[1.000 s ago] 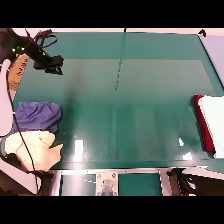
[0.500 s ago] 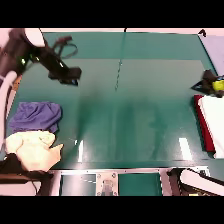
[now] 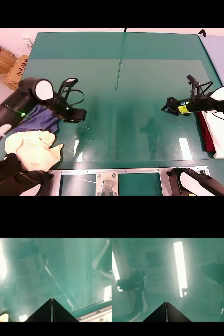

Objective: Fold the shirts.

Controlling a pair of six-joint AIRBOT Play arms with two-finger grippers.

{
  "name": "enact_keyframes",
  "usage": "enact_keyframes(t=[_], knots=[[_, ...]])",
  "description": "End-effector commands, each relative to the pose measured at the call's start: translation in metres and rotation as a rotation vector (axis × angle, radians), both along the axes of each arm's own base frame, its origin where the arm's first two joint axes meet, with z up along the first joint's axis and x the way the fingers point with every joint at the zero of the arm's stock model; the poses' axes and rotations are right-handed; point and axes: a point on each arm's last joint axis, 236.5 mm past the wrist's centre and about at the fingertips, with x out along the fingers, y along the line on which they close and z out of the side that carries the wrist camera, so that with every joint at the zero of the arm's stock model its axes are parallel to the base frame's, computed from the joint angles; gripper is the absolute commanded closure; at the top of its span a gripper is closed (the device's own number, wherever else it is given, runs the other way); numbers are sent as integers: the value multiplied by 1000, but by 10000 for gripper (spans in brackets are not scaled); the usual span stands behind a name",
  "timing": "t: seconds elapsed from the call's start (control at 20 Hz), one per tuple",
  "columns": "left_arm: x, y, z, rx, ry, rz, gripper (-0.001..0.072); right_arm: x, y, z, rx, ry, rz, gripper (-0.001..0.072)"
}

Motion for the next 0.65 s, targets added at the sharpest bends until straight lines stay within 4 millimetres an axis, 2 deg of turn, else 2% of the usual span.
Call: enact_keyframes(t=[0.0, 0.6], knots=[[-9, 2, -6, 4, 4, 1, 679, -31, 16, -10, 34, 107, 43, 698], [-9, 2, -6, 3, -9, -28, 679, -31, 16, -10, 35, 108, 43, 698]])
